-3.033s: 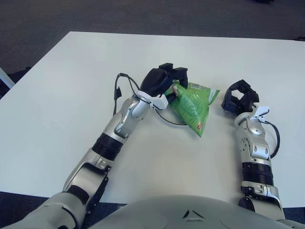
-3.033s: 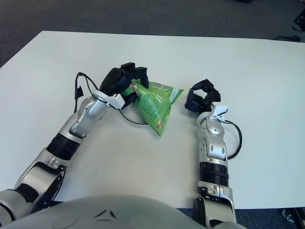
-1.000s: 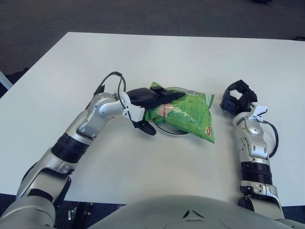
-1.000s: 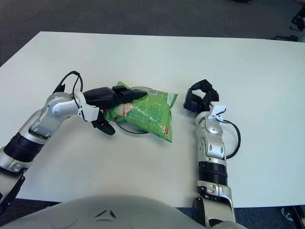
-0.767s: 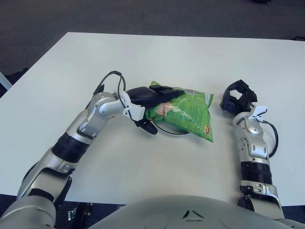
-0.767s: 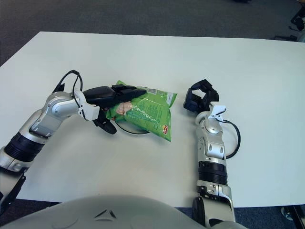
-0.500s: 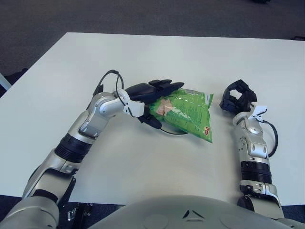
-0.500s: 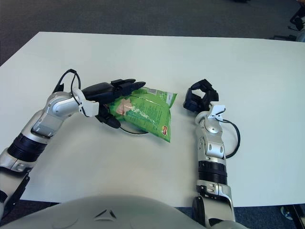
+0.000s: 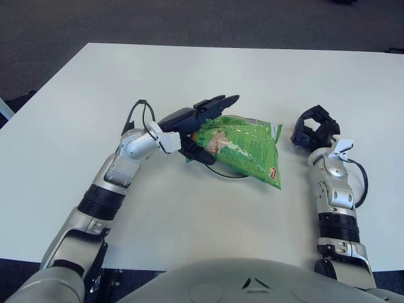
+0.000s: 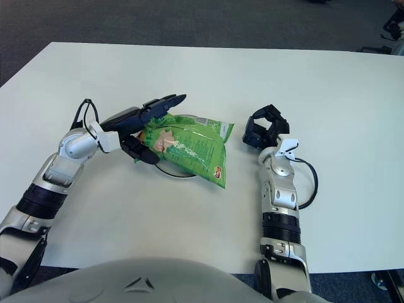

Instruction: Put the snack into the plate.

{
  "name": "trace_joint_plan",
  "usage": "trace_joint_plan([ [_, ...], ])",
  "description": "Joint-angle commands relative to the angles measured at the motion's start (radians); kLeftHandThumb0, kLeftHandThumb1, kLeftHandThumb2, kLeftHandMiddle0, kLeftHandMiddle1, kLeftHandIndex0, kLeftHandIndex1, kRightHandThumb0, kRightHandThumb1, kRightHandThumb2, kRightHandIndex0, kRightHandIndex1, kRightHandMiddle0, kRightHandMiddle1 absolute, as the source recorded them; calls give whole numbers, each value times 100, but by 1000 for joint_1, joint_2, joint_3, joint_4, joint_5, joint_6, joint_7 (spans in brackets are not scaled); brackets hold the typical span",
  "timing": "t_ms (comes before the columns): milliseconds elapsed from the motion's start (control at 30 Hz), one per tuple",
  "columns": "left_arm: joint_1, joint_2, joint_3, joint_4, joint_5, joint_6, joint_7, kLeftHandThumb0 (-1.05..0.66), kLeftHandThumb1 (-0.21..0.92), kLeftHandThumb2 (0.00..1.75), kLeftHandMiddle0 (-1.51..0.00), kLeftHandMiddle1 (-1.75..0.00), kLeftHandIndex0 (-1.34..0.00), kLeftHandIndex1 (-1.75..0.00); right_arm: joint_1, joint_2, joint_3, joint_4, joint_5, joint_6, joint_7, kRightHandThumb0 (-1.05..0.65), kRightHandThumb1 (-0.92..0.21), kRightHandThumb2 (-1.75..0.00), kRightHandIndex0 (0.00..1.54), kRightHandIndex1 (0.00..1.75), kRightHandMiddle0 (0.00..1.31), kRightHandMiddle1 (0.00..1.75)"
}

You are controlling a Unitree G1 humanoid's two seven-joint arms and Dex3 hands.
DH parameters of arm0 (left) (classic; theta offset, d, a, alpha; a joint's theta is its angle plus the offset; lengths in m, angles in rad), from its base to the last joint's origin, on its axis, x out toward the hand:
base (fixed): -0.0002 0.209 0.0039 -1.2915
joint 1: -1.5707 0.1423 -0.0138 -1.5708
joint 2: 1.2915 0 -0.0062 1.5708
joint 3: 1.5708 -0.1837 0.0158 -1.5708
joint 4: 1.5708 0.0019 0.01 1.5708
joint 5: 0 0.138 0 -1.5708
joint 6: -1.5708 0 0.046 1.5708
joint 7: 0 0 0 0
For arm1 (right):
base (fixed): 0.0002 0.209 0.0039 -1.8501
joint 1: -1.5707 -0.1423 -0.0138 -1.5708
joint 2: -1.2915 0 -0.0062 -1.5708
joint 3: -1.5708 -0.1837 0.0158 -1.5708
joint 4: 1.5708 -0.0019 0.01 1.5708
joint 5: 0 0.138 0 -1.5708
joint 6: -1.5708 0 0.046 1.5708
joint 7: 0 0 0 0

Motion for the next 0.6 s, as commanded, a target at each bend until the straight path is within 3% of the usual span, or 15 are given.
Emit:
trace_joint_plan([
  [0, 3, 3, 28, 31, 43, -77, 59, -105, 92, 24, 0, 0, 0, 0, 76, 34, -5, 61, 6, 11, -3, -49, -28, -136, 129, 175, 64, 175],
  [67, 11, 13, 45, 24, 59, -109, 81, -105, 92, 27, 0, 0, 0, 0, 76, 33, -5, 62, 5, 12, -3, -50, -28, -136, 129, 175, 64, 175],
  [300, 62, 31, 80, -88, 50, -86, 81, -105, 92, 43, 0, 0, 0, 0, 70, 26, -6, 74, 5, 5, 8, -50, -28, -136, 129, 175, 64, 175],
  [567, 88, 57, 104, -184, 48, 4, 52, -105, 92, 48, 0, 0, 0, 0, 67, 25, -7, 85, 5, -4, 14, -50, -28, -137, 130, 175, 65, 175],
])
